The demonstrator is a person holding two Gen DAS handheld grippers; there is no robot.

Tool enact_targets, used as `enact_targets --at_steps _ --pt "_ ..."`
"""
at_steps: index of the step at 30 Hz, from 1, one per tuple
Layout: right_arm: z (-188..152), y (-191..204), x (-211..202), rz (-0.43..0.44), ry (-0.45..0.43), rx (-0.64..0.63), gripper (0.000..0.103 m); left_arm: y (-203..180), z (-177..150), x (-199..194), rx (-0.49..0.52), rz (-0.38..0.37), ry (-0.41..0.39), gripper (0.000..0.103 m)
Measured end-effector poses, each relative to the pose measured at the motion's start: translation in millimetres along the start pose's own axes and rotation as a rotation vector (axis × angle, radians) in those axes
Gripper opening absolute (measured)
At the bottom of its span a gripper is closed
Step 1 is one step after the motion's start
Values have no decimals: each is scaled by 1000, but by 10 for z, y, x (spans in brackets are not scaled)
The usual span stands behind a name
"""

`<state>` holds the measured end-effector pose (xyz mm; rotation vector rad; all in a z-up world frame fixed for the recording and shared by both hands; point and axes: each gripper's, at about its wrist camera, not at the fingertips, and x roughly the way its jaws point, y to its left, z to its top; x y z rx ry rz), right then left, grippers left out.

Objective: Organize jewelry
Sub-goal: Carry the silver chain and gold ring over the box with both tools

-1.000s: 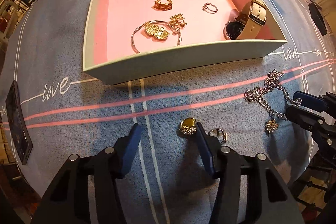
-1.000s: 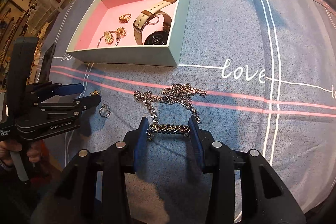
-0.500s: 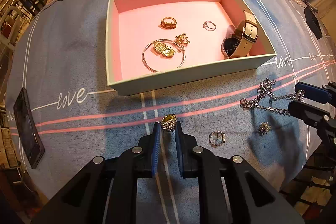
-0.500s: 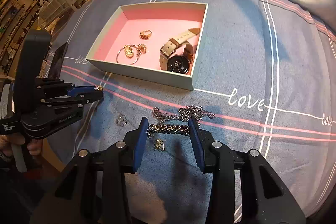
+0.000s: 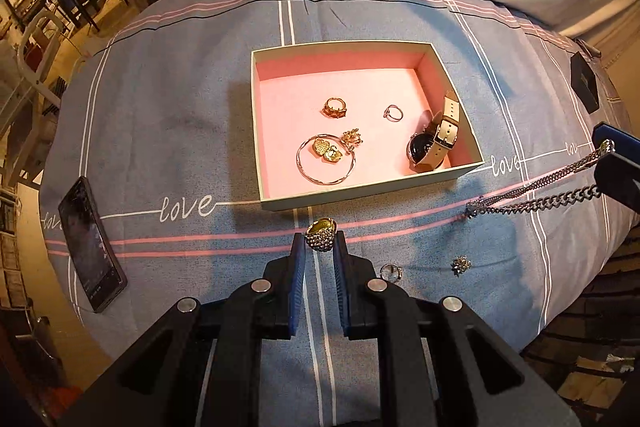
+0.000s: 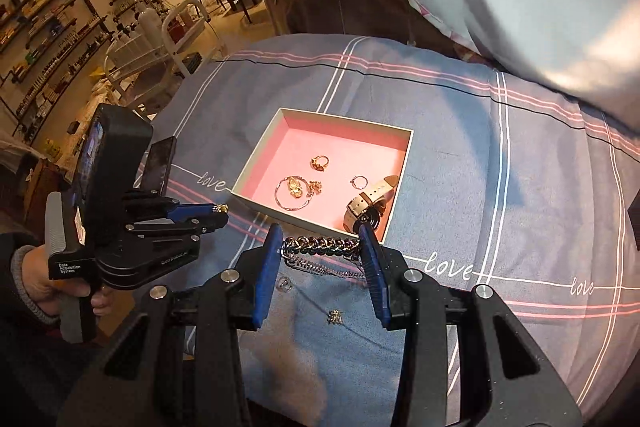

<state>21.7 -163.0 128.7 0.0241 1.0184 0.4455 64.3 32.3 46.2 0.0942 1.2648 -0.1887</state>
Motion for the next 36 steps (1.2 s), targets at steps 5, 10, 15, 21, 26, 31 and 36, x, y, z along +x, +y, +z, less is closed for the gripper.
enact_targets --at_steps 5,10,15,21,26,31,36 --pt "165 74 -232 12 -47 -17 40 19 22 -101 -17 -2 -8 14" --pt "334 161 -458 37 -100 -38 40 28 30 -137 -23 -2 -15 14" --pt "497 252 -635 51 -150 -60 40 31 22 -145 -28 -2 -16 14" --pt "688 292 -738 51 -202 -74 40 27 13 -162 -31 -5 -19 14" --pt "841 270 -686 37 -217 -78 40 28 3 -159 -29 -7 -17 14" --pt "926 248 -519 38 -201 -73 40 3 42 -182 -29 -7 -23 14" --pt "896 239 -281 14 -160 -66 40 -24 236 -260 -43 -13 -64 14"
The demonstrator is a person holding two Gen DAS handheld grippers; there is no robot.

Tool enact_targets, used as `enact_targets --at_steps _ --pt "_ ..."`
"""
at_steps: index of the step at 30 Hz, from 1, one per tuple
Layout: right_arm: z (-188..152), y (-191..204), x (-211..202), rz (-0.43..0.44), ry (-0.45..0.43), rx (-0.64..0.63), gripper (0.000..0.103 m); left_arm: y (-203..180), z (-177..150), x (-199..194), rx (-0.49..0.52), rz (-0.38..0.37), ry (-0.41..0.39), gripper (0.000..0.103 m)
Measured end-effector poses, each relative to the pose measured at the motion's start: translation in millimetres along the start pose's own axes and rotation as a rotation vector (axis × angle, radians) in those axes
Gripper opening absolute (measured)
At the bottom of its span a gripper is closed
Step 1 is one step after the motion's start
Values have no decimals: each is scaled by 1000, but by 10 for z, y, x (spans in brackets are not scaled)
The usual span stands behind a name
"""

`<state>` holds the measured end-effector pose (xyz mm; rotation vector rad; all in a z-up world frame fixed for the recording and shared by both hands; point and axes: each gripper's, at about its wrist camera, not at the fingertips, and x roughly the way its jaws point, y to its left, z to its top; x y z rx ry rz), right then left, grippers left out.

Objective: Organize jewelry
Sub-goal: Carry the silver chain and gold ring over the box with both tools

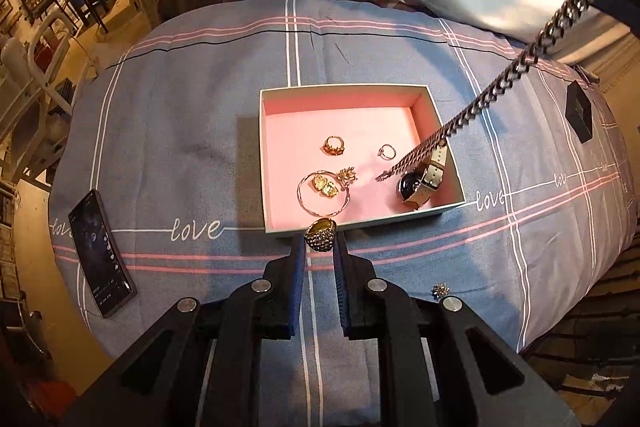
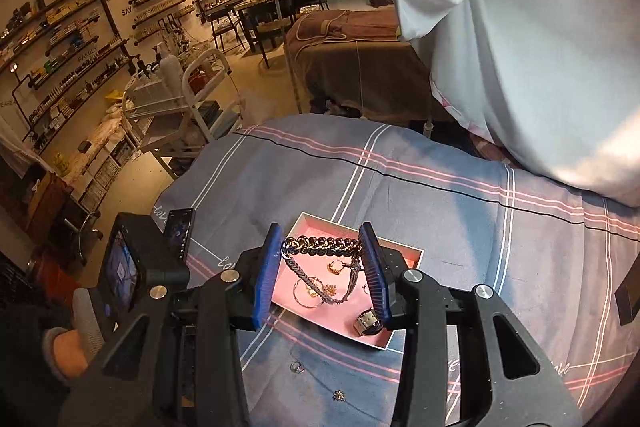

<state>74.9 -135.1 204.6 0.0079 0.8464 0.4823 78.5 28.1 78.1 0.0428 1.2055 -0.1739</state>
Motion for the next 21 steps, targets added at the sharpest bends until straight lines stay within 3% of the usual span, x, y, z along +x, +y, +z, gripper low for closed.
enact_targets --at_steps 12,21 --pt "-118 -90 397 -19 73 34 40 -31 583 -104 -33 4 -90 14" --pt "-303 -270 816 -34 165 77 40 10 692 180 -60 6 -43 14"
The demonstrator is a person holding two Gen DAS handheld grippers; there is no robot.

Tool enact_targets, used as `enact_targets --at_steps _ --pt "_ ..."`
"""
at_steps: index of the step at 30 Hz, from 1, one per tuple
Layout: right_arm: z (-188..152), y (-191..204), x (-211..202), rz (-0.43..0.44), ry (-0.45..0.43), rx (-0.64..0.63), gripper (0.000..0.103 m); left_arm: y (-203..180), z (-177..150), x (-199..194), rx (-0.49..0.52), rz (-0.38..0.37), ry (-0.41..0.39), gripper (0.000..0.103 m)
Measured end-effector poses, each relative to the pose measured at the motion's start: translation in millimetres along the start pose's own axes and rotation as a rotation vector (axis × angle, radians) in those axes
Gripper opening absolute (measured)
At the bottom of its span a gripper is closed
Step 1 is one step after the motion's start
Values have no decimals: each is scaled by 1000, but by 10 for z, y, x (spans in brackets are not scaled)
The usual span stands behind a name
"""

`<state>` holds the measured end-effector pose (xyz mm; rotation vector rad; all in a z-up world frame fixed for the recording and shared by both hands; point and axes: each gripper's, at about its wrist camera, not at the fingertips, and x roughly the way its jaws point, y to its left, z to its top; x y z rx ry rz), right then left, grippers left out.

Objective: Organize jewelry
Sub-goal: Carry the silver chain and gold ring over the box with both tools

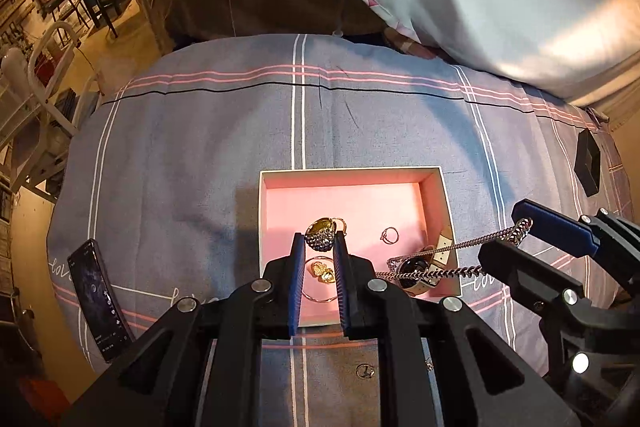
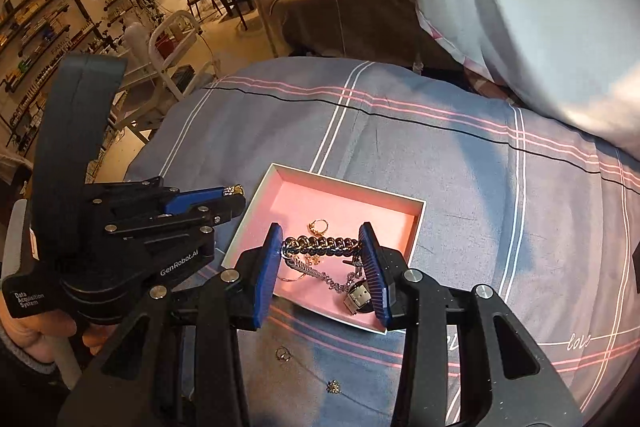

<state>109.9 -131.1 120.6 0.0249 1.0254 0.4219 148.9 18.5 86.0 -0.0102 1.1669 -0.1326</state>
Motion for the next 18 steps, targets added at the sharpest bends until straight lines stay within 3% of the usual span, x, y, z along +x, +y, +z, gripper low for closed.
enact_targets --at_steps 10,18 --pt "-133 -114 440 -32 106 10 40 -58 -114 522 25 27 116 14" --pt "-145 -157 556 -35 140 8 40 -33 -115 680 17 34 152 14"
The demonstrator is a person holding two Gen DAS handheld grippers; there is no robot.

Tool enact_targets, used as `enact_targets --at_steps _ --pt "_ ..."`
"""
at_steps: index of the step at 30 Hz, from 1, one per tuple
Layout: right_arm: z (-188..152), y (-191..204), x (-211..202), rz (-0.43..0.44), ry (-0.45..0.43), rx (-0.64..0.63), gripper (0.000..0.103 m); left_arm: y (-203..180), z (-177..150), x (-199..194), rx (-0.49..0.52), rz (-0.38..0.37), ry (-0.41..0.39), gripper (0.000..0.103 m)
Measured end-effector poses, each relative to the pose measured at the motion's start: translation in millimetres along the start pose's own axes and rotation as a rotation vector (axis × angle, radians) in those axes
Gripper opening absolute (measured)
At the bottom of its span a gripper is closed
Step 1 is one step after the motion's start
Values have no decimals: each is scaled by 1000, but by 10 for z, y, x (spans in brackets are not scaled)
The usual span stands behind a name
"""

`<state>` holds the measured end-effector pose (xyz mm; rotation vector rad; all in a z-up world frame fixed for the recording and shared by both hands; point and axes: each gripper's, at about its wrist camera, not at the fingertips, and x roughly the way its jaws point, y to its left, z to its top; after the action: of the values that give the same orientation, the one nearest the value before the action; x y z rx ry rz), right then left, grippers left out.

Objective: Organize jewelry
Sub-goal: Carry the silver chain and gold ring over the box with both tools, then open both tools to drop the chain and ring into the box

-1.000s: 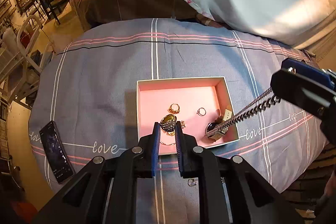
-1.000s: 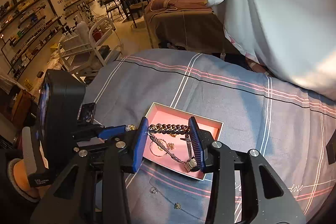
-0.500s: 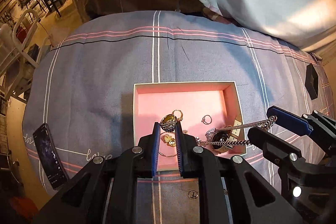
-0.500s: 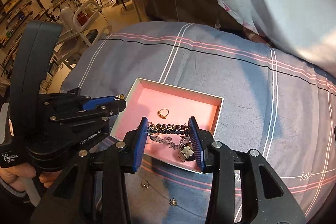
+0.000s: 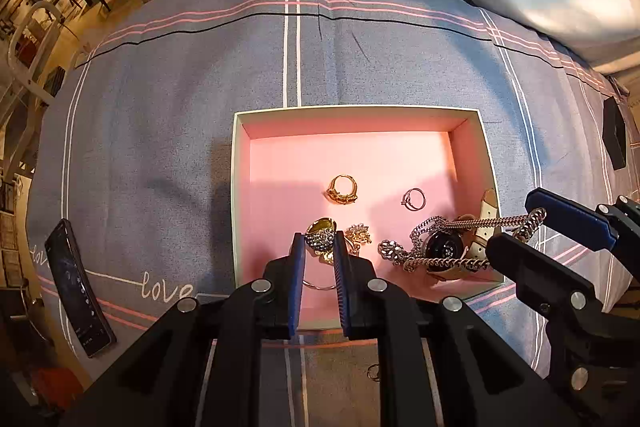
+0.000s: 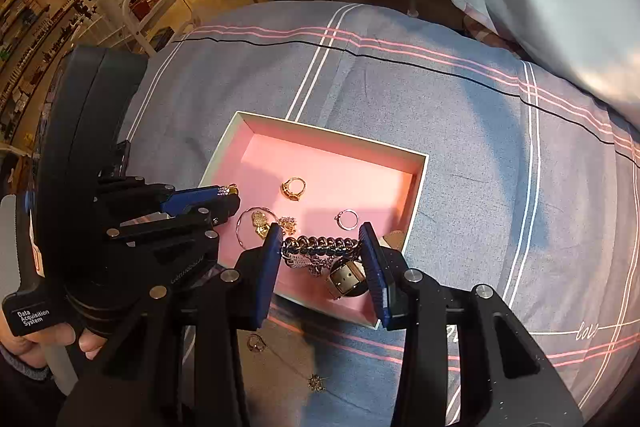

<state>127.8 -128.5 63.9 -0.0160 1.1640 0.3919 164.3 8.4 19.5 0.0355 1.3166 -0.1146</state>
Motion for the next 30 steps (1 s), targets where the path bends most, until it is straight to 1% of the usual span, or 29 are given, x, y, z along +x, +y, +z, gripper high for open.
enact_targets --at_steps 2,4,6,9,13,17,20,23,24,25,26,27,28,29,30 --pt "-10 -15 46 -8 16 0 40 17 20 31 -8 3 3 14" --pt "-32 -23 134 -35 43 -9 40 43 64 71 -22 2 8 14" --pt "-59 -17 229 -28 70 -11 40 48 119 117 -35 -7 25 14" --pt "-94 51 312 -18 89 -29 40 -28 186 166 -19 10 34 14" --pt "-106 144 341 -14 97 -53 40 -84 198 178 -11 12 40 14" --pt "-89 177 360 -10 103 -60 40 -91 169 222 -15 13 58 14" --pt "-83 187 359 -7 102 -61 40 -98 155 225 -15 28 61 14" --pt "-91 199 352 -6 103 -62 41 -106 150 208 -14 27 61 16" --pt "-97 204 347 -1 107 -60 47 -107 151 195 -15 32 62 26" --pt "-100 202 331 1 102 -54 63 -96 150 171 -21 39 58 48" --pt "-106 194 308 -8 93 -50 71 -75 153 140 -32 47 49 62" --pt "-115 186 286 -11 90 -47 83 -43 151 83 -47 63 29 78" --pt "-129 175 259 -11 88 -44 85 -12 144 11 -61 73 2 83" --pt "-145 156 235 -16 87 -41 85 20 129 -63 -71 65 -20 85" --pt "-167 127 206 -25 83 -34 85 55 107 -126 -76 55 -33 90"
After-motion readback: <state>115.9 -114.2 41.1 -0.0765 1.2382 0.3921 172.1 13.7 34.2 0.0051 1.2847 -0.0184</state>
